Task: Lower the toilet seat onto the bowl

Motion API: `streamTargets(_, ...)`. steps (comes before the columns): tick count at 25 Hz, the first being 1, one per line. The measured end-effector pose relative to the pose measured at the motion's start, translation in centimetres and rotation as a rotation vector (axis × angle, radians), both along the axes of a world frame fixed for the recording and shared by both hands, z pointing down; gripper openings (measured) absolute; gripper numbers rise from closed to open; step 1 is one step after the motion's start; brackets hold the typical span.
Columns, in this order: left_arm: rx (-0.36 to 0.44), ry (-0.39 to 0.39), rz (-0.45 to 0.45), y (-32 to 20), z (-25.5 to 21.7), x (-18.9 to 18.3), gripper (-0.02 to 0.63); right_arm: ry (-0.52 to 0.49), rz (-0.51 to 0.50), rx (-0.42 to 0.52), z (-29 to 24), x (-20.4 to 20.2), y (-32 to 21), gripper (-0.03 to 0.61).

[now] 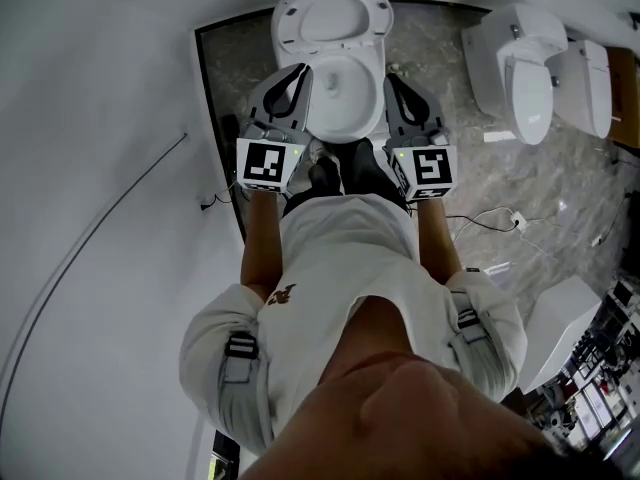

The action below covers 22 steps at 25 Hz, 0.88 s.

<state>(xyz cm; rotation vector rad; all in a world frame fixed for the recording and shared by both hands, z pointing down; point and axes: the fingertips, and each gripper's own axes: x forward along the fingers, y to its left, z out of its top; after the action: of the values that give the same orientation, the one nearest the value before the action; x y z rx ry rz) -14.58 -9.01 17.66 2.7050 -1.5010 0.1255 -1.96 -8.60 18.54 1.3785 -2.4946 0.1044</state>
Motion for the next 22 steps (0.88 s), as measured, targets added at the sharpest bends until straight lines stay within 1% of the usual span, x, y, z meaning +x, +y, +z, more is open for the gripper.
streamTargets(3, -0.014, -0.014, -0.01, -1.4, 1.8, 0.2, 0.034, 0.017, -0.002, -0.008, 1.5, 0.7, -1.5, 0.02)
streamTargets(8, -0.034, -0.015, -0.046, -4.4, 4.4, 0.2, 0.034, 0.032, -0.009, -0.038, 4.5, 1.9, -4.3, 0.021)
streamTargets(15, -0.043, -0.061, -0.072, -8.6, 7.0, 0.9, 0.035, 0.065, -0.028, -0.083, 8.7, 3.5, -7.9, 0.02)
streamTargets(22, -0.076, -0.084, -0.091, -11.6, 10.9, 1.2, 0.035, 0.094, -0.053, -0.1, 12.3, 3.9, -10.9, 0.021)
